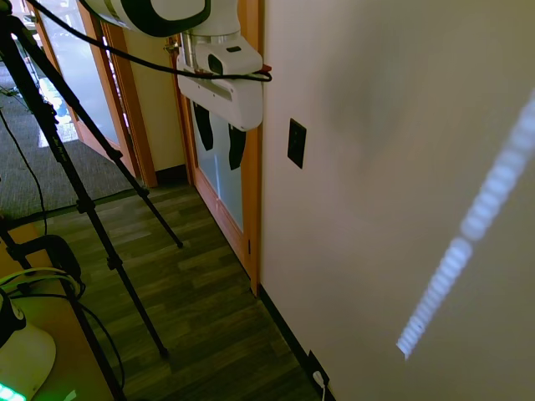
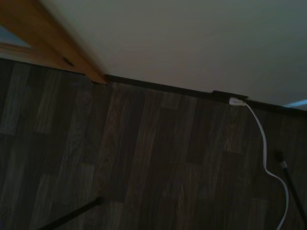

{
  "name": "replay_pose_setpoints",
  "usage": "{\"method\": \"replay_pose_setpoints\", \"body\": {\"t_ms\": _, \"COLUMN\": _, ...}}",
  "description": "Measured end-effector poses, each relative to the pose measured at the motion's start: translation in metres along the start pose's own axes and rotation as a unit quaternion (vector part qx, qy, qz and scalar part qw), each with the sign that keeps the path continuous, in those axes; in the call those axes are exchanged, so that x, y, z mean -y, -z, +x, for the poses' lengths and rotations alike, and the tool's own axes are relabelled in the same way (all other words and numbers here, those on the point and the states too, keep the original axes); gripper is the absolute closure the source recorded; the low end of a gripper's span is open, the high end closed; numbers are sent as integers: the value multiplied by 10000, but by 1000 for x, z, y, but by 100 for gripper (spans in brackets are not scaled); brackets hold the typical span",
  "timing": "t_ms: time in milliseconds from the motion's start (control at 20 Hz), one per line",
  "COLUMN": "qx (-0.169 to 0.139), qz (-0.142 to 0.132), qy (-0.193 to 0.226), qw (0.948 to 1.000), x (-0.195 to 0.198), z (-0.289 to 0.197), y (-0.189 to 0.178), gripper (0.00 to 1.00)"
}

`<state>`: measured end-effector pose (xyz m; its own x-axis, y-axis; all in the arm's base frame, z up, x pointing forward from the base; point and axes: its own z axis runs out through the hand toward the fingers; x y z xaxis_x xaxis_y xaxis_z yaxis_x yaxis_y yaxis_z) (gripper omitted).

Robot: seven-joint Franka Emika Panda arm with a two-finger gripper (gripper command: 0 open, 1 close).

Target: Turn on the light

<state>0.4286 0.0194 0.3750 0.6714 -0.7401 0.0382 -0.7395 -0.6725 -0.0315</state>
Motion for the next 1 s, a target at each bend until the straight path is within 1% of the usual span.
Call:
{"method": "replay_pose_setpoints", "body": {"t_ms": 100, "qx": 10, "qz": -12, "qy": -7, "qw": 10000, "x": 0, "z": 0, "y": -1, "gripper": 0}}
{"method": "replay_pose_setpoints", "body": {"t_ms": 200, "qx": -58, "qz": 65, "qy": -62, "qw": 9999, "x": 4, "z": 0, "y": 0, "gripper": 0}}
{"method": "replay_pose_setpoints", "body": {"t_ms": 300, "qx": -213, "qz": 254, "qy": -118, "qw": 9994, "x": 19, "z": 0, "y": 3, "gripper": 0}}
{"method": "replay_pose_setpoints", "body": {"t_ms": 450, "qx": -398, "qz": 589, "qy": -180, "qw": 9973, "x": 54, "z": 7, "y": -1, "gripper": 0}}
{"method": "replay_pose_setpoints", "body": {"t_ms": 600, "qx": -420, "qz": 780, "qy": -398, "qw": 9953, "x": 87, "z": 26, "y": -26, "gripper": 0}}
{"method": "replay_pose_setpoints", "body": {"t_ms": 750, "qx": -485, "qz": 964, "qy": -560, "qw": 9926, "x": 110, "z": 36, "y": -53, "gripper": 0}}
{"method": "replay_pose_setpoints", "body": {"t_ms": 850, "qx": -679, "qz": 1055, "qy": -651, "qw": 9900, "x": 120, "z": 36, "y": -66, "gripper": 0}}
{"method": "replay_pose_setpoints", "body": {"t_ms": 1000, "qx": -1125, "qz": 953, "qy": -980, "qw": 9842, "x": 125, "z": 43, "y": -76, "gripper": 0}}
